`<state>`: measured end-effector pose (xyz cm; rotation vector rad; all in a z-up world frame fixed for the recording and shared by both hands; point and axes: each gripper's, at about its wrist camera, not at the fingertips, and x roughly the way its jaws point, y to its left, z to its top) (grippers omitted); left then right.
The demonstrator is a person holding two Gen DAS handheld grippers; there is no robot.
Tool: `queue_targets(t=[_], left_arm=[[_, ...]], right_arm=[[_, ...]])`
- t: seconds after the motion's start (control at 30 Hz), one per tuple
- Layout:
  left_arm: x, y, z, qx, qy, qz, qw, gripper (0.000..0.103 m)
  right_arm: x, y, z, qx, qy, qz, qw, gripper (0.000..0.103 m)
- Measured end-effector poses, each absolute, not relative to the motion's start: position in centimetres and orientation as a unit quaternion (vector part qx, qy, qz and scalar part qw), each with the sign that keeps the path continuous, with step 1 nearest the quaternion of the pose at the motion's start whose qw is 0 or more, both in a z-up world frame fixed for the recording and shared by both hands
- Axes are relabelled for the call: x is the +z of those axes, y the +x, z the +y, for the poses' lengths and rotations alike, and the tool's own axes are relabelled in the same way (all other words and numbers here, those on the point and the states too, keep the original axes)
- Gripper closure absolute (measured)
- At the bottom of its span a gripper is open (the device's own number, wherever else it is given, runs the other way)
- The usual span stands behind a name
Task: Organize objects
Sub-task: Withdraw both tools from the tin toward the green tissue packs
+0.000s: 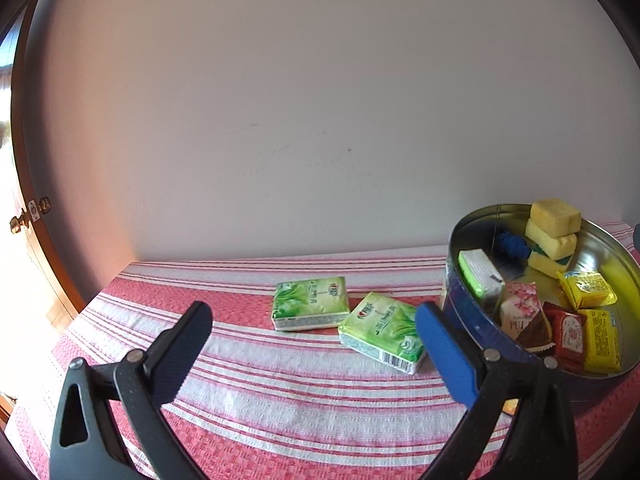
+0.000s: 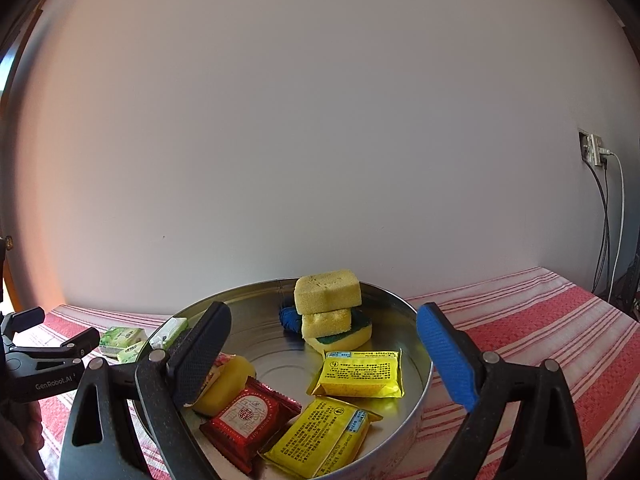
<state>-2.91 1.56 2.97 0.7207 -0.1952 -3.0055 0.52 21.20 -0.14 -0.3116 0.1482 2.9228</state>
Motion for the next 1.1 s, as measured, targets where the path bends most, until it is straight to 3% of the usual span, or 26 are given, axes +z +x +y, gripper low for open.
queue_targets(t=[0.73,1.1], left_arm=[[1.4,-4.4,-7.8,-0.959,0.272,-0.034,0.068,0.000],[0.8,-5.9,-13.9,-0.941,0.303,0.001,0.151,0.000]], right_arm=[[-0.9,-0.5,9.8,0.987,-0.157,0.017,-0.010,0.007],[-2.2,-3.9,3.7,0.965,-0.242,0.034,-0.090,0.007]])
